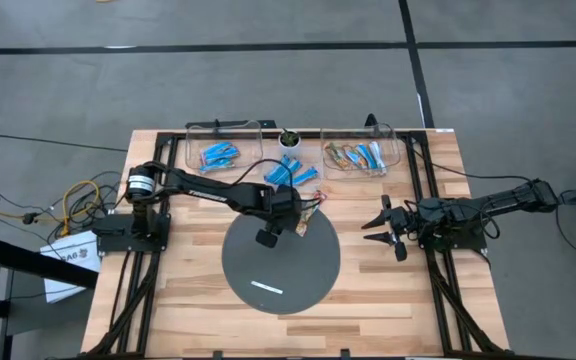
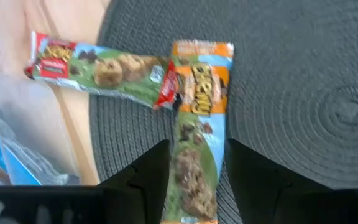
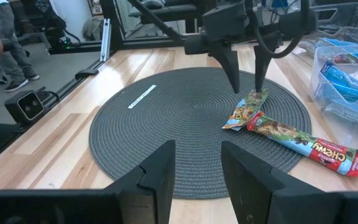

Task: Pick and place Granola Bars by type
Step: Put the yellow granola bar into the right transparent bin

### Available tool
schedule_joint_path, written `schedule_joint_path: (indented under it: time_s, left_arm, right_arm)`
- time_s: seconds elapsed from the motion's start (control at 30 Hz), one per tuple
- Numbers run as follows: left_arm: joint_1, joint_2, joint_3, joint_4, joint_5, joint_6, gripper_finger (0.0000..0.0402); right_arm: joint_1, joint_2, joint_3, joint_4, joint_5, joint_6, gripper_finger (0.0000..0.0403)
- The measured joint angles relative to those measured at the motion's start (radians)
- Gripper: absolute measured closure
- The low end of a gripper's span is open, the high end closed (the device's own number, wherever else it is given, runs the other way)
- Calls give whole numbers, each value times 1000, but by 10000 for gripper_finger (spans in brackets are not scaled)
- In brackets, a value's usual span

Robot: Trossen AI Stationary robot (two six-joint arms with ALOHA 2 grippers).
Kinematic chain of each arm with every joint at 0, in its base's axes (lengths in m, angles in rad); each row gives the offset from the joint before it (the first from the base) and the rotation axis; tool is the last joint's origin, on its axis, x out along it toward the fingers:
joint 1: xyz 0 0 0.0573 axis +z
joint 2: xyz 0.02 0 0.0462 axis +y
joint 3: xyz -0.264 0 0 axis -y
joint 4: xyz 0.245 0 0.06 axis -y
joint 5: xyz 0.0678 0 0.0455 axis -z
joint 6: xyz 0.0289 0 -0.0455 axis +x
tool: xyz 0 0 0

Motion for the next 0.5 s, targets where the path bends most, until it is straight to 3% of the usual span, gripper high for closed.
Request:
schedule_joint_path:
  time_s: [0.5]
  left_arm:
    - [18,65,-1,8,-23,12,165]
  right_arm:
    - [0,-1,0,4,0,0,278]
